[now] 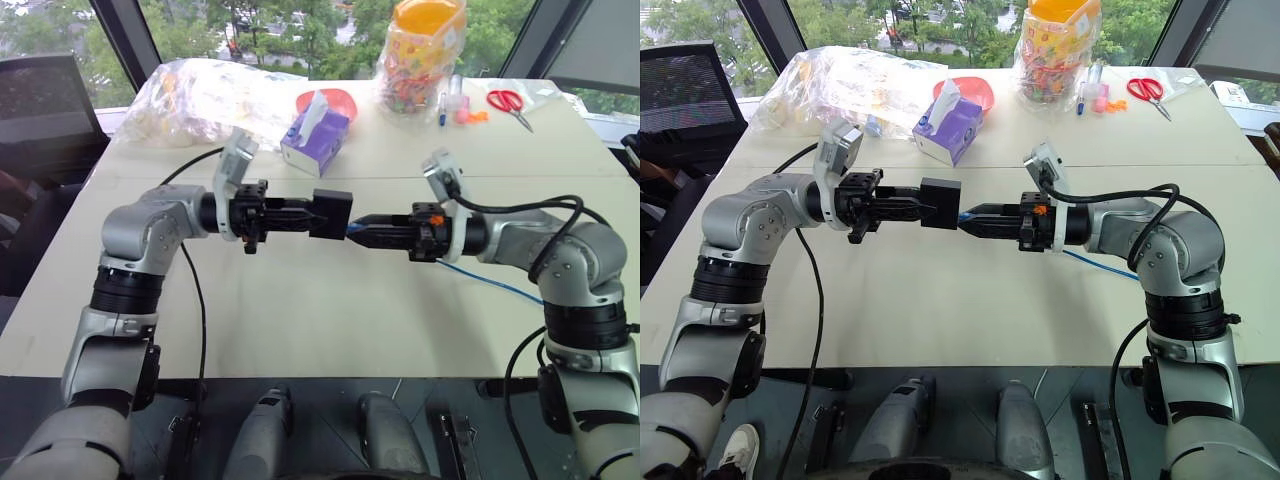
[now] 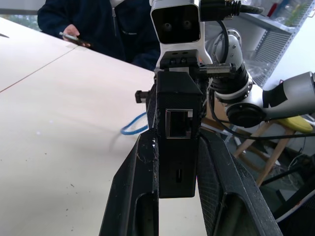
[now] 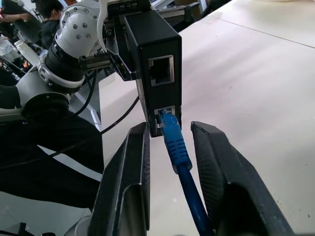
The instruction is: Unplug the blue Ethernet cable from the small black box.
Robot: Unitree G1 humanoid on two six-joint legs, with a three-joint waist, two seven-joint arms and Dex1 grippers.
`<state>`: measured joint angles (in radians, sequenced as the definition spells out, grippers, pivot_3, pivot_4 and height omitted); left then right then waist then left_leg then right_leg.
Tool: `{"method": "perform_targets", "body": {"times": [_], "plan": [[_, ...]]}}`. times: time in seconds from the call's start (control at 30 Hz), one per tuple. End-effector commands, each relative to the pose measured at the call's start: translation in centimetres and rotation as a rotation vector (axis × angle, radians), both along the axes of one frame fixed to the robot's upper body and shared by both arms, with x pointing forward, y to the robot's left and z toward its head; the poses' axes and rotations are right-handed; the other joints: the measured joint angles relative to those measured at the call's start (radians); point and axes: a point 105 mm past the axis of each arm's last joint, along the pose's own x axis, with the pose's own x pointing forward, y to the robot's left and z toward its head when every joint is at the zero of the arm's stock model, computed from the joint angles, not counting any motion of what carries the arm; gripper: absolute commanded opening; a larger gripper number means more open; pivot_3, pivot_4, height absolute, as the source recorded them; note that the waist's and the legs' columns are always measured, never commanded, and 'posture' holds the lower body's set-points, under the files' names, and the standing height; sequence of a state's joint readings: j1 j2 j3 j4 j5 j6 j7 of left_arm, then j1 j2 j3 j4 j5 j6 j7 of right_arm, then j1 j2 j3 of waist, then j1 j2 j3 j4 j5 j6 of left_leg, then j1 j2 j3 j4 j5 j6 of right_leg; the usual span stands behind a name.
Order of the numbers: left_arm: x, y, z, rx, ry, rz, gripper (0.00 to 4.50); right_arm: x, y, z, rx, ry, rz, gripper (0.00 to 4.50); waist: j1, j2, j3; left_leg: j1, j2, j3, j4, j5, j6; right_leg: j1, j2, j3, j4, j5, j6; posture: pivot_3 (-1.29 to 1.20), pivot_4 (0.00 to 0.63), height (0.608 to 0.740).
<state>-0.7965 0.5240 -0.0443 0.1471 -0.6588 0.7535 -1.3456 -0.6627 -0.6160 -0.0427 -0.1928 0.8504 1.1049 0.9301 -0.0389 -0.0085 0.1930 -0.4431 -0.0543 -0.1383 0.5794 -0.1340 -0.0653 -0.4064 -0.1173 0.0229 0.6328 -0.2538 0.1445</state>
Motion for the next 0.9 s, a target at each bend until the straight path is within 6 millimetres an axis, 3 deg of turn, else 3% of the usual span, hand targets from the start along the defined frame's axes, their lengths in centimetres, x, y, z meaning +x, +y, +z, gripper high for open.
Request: {"method": "perform_targets", "body": {"times": [0.03, 0.07, 0.2, 0.67, 0.9], "plan": [[-0.5, -0.1, 0.9, -0.014, -0.053, -0.018, 0.48, -0.4, 0.1, 1.3, 0.021, -0.043, 0.026, 1.22, 0.000, 0.000, 0.000, 0.000, 0.000, 0.000, 0.000, 0.000, 0.000, 0.000, 0.000, 0.000, 0.000, 0.000, 0.000, 0.00, 0.150, 0.728], [-0.5, -0.1, 0.9, -0.014, -0.053, -0.018, 0.48, -0.4, 0.2, 1.3, 0.023, -0.043, 0.027, 1.22, 0.000, 0.000, 0.000, 0.000, 0.000, 0.000, 0.000, 0.000, 0.000, 0.000, 0.000, 0.000, 0.000, 0.000, 0.000, 0.00, 0.150, 0.728], [-0.5, -0.1, 0.8, -0.008, -0.055, -0.021, 0.48, -0.5, 0.3, 1.4, 0.026, -0.042, 0.031, 0.05, -0.001, 0.000, 0.000, 0.000, 0.000, 0.000, 0.000, 0.000, 0.000, 0.000, 0.000, 0.000, 0.000, 0.000, 0.000, 0.00, 0.150, 0.728], [-1.2, 0.0, 0.6, 0.011, -0.064, -0.045, 0.48, -0.3, 0.1, 1.1, 0.013, -0.014, 0.017, 0.05, 0.000, 0.000, 0.000, 0.000, 0.000, 0.000, 0.000, 0.000, 0.000, 0.000, 0.000, 0.000, 0.000, 0.000, 0.000, 0.00, 0.150, 0.728], [-2.1, 0.7, 0.6, 0.028, -0.059, -0.070, 0.48, 0.7, -2.0, -0.1, 0.014, 0.055, -0.069, 0.05, 0.000, 0.000, 0.000, 0.000, 0.000, 0.000, 0.000, 0.000, 0.000, 0.000, 0.000, 0.000, 0.000, 0.000, 0.000, 0.00, 0.150, 0.728]]}}
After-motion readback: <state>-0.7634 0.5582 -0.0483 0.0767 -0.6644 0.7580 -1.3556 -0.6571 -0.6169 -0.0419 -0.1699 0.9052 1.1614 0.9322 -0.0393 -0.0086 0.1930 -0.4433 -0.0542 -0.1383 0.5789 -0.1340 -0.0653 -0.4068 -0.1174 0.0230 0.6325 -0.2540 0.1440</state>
